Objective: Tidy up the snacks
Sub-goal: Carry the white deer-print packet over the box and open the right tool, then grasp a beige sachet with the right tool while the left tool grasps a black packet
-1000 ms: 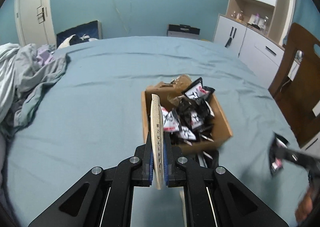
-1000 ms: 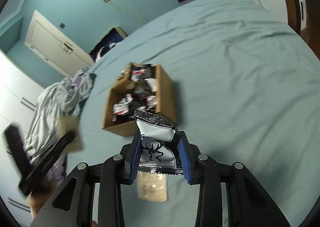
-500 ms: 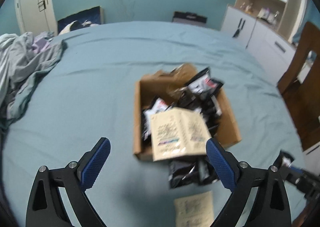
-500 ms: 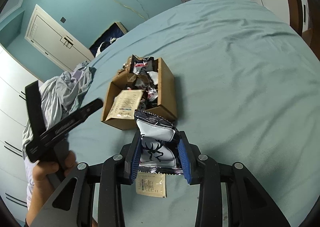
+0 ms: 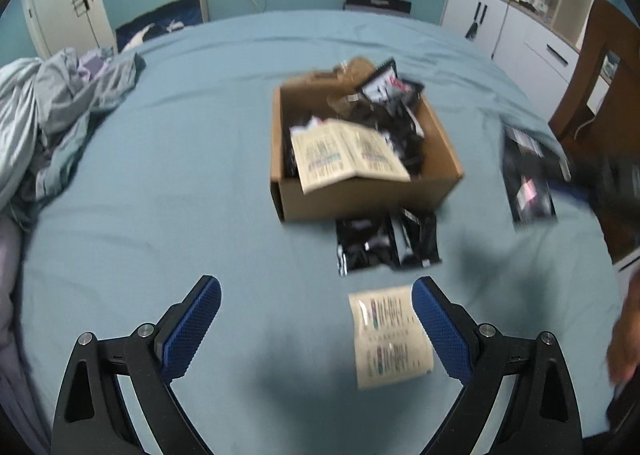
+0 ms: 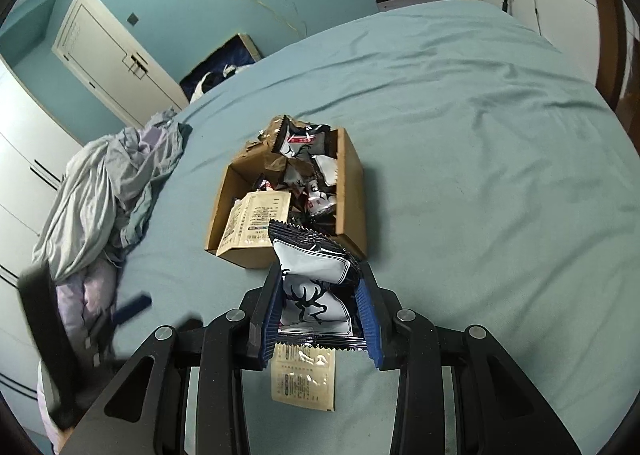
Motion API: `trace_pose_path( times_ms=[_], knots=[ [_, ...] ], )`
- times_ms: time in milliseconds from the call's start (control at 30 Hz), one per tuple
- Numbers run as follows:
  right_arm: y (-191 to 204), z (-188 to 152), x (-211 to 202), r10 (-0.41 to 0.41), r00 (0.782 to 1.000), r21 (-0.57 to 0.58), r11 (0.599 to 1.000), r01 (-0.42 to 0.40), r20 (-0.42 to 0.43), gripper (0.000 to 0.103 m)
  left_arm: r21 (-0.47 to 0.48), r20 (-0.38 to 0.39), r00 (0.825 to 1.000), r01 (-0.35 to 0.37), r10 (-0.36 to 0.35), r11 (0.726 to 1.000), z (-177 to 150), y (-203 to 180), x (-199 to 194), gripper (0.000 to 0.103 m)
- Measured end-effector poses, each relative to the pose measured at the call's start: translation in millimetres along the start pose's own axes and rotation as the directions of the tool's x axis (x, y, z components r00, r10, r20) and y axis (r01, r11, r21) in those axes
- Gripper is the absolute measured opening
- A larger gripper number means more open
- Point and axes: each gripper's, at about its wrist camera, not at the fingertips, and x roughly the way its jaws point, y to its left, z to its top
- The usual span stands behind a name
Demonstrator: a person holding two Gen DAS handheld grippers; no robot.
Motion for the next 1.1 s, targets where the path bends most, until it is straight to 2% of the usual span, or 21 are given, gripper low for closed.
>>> trace_pose_path(
  times_ms=[133, 200, 333, 367, 400, 433, 467, 533, 733, 933, 1100],
  knots=[
    [26, 33, 17, -0.028, 0.999, -0.052, 0.998, 0.027, -0.021, 0.033, 0.019, -0.03, 1.0, 0.005, -0.004, 1.0, -9, 2, 6, 0.098],
    [38, 52, 28, -0.014, 0.999, -0.065, 0.998, 0.011, -0.042, 0.033, 0.034, -0.043, 0.999, 0.001, 0.001, 0.999, -14, 6, 9, 0.098],
    [35, 85, 45, 0.011, 1.0, 0.046, 0.999, -0.01, -0.013, 0.036, 0.045, -0.066, 0.998, -0.011, 0.014, 0.999, -18, 10, 16, 0.098],
    [31, 89, 49, 0.043, 0.999, 0.091, 0.995, -0.043, -0.002, 0.042, 0.04, -0.069, 0.998, -0.007, 0.01, 0.999, -17, 11, 17, 0.098],
    [26, 92, 53, 0.078, 0.997, 0.14, 0.987, -0.078, 0.003, 0.055, 0.035, -0.069, 0.998, -0.005, 0.007, 0.999, -16, 11, 17, 0.098],
    [21, 93, 56, 0.09, 0.996, 0.182, 0.979, -0.088, -0.005, 0.061, 0.027, -0.066, 0.998, 0.0, 0.002, 1.0, -16, 13, 16, 0.098],
    [16, 91, 57, 0.083, 0.996, 0.213, 0.974, -0.078, -0.012, 0.068, 0.019, -0.062, 0.998, 0.007, -0.006, 1.0, -14, 14, 16, 0.098],
    [12, 83, 54, 0.05, 0.999, 0.22, 0.974, -0.046, -0.01, 0.069, 0.012, -0.059, 0.998, 0.013, -0.012, 1.0, -13, 15, 15, 0.098],
    [19, 39, 51, -0.081, 0.991, 0.055, 0.995, 0.088, -0.11, 0.069, -0.007, -0.049, 0.999, 0.012, -0.013, 1.0, -11, 17, 12, 0.098],
    [19, -25, 60, -0.141, 0.966, -0.038, 0.99, 0.135, -0.219, 0.069, -0.042, -0.034, 0.999, -0.019, 0.018, 0.999, -7, 28, 13, 0.098],
    [35, -67, 97, -0.166, 0.931, -0.132, 0.983, 0.129, -0.326, 0.069, -0.078, -0.033, 0.999, -0.04, 0.038, 0.996, -5, 39, 15, 0.098]
  ],
)
